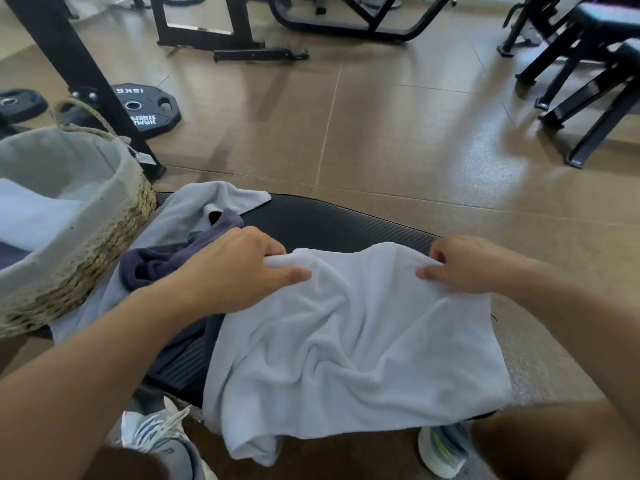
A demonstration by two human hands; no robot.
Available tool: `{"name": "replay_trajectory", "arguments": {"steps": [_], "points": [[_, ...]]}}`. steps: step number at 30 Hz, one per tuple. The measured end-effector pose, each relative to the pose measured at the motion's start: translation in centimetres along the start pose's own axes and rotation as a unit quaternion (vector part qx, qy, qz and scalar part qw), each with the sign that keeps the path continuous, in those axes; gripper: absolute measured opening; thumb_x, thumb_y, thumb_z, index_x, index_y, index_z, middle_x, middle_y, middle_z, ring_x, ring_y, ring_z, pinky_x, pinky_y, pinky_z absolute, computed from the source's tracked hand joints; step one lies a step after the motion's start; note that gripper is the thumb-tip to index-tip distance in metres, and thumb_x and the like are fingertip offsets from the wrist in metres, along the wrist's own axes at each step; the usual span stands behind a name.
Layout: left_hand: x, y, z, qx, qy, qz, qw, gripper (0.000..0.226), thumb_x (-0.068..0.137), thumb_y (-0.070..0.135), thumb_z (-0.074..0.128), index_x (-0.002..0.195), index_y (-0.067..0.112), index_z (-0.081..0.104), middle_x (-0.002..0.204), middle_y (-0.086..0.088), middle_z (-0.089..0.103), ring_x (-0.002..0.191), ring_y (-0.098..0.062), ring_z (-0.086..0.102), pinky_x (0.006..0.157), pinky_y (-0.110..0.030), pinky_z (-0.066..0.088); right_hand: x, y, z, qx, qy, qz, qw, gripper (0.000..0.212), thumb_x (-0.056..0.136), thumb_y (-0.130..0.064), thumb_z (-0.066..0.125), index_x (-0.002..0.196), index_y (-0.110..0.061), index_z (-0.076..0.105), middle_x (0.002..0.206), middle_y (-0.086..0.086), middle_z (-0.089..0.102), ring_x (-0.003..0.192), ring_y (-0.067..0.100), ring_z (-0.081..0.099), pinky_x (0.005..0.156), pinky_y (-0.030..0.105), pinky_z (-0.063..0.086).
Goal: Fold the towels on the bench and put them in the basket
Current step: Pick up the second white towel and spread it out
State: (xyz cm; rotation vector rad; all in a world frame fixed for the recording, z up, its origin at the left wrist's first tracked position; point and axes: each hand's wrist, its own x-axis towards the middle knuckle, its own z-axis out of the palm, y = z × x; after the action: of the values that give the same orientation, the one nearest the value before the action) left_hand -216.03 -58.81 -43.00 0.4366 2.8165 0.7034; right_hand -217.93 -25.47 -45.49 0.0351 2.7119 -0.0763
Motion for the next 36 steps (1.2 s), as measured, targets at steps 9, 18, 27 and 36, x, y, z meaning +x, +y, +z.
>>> {"name": "replay_trajectory", "arguments": {"steps": [9,18,27,36], "points": [[-0.3,1.5,1.9,-0.204,-0.044,0.073,0.975,0.012,0.097,0.03,0.066,0.101,0.03,0.077,0.081,0.0,0.074,0.068,-0.02,0.065,0.067,-0.038,0.057,-5.1,-8.7,2.2,0.379,0.051,-0.188,0.905,0.027,0.092,-0.041,0.07,0.079,-0.02,0.059,0.071,-0.013,0.06,0.065,0.004,0.052,0.064,0.03,0.046],[-0.9,1.4,1.5,-0.213,-0.175,0.098,0.956,0.046,0.089,0.011,0.073,0.127,0.035,0.064,0.096,0.009,0.079,0.089,-0.013,0.073,0.083,-0.029,0.057,-6.4,-10.0,3.2,0.425,0.052,-0.155,0.89,0.04,0.085,-0.037,0.079,0.114,-0.041,0.052,0.092,-0.014,0.076,0.083,0.003,0.069,0.075,0.024,0.056],[-0.5,0.7,1.1,-0.266,-0.109,0.058,0.956,0.025,0.079,0.036,0.081,0.092,0.022,0.066,0.082,-0.006,0.076,0.075,-0.034,0.07,0.071,-0.044,0.056,-4.4,-8.3,1.4,0.365,0.138,-0.127,0.912,0.011,0.091,-0.033,0.069,0.085,-0.029,0.062,0.076,-0.007,0.069,0.061,0.004,0.055,0.059,0.025,0.044],[-0.6,1.2,1.5,-0.238,0.075,0.039,0.967,0.024,0.088,0.034,0.074,0.077,0.014,0.065,0.066,-0.006,0.067,0.055,-0.006,0.054,0.058,-0.019,0.045,-3.1,-5.1,-0.3,0.329,0.202,-0.037,0.922,0.033,0.086,-0.042,0.076,0.112,-0.037,0.056,0.085,-0.013,0.063,0.076,0.004,0.058,0.064,0.026,0.043]]}}
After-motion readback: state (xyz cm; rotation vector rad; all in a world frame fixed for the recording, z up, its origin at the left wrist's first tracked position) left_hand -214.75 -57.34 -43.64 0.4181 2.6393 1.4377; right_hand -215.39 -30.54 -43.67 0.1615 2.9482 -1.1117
